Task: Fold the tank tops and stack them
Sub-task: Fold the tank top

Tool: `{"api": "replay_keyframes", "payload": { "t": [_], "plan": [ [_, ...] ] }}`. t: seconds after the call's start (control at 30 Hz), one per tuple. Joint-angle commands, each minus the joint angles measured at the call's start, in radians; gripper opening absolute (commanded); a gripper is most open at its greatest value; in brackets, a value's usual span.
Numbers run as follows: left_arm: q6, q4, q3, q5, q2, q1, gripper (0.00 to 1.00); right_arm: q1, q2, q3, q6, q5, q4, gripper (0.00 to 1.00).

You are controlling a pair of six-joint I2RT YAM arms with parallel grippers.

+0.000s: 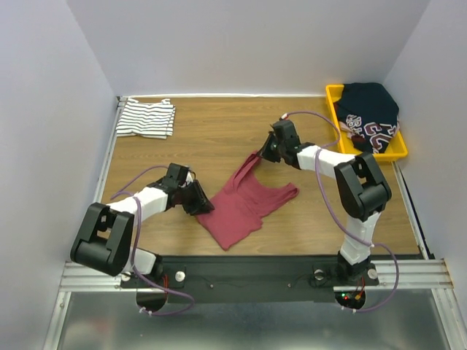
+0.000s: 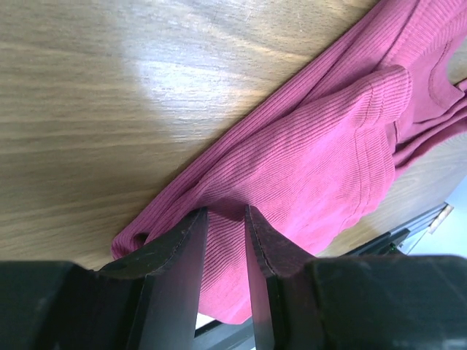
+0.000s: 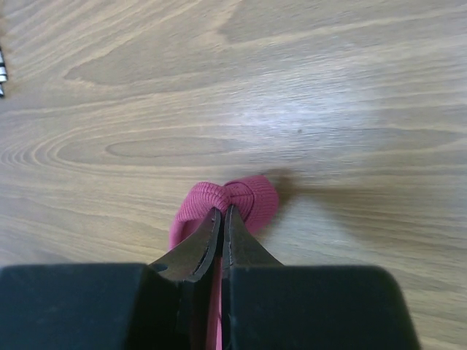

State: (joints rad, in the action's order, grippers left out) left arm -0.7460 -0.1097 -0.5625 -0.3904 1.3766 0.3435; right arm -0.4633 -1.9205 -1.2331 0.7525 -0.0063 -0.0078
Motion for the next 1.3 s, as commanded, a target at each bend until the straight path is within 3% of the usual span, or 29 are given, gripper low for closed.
{"api": "replay_keyframes", "payload": {
  "t": [0.0, 0.37, 0.6, 0.7, 0.73, 0.87, 1.07, 1.27],
  "plan": [
    [0.074, -0.064, -0.002, 0.073, 0.053, -0.015, 0.39, 0.035, 0.084, 0.073, -0.035, -0.035, 0.127, 0.0],
    [0.138, -0.097, -0.066, 0.05, 0.113, -0.02, 0.38, 0.072, 0.09, 0.253, -0.058, -0.11, 0.331, 0.0],
    [0.18, -0.123, -0.111, 0.044, 0.136, -0.024, 0.38, 0.101, 0.098, 0.308, -0.048, -0.097, 0.371, 0.01],
    [0.189, -0.128, -0.12, 0.047, 0.147, -0.026, 0.38, 0.114, 0.098, 0.31, -0.032, -0.103, 0.371, 0.09],
    [0.189, -0.13, -0.122, 0.048, 0.147, -0.026, 0.38, 0.117, 0.101, 0.311, -0.021, -0.112, 0.371, 0.2],
    [0.192, -0.131, -0.123, 0.048, 0.144, -0.026, 0.38, 0.12, 0.156, 0.305, -0.007, -0.124, 0.333, 0.38],
    [0.198, -0.134, -0.132, 0.047, 0.144, -0.026, 0.37, 0.118, 0.241, 0.285, -0.024, -0.126, 0.261, 0.41],
    [0.197, -0.139, -0.142, 0.056, 0.137, -0.026, 0.37, 0.069, 0.215, 0.199, -0.1, -0.038, 0.165, 0.41]
  ]
}}
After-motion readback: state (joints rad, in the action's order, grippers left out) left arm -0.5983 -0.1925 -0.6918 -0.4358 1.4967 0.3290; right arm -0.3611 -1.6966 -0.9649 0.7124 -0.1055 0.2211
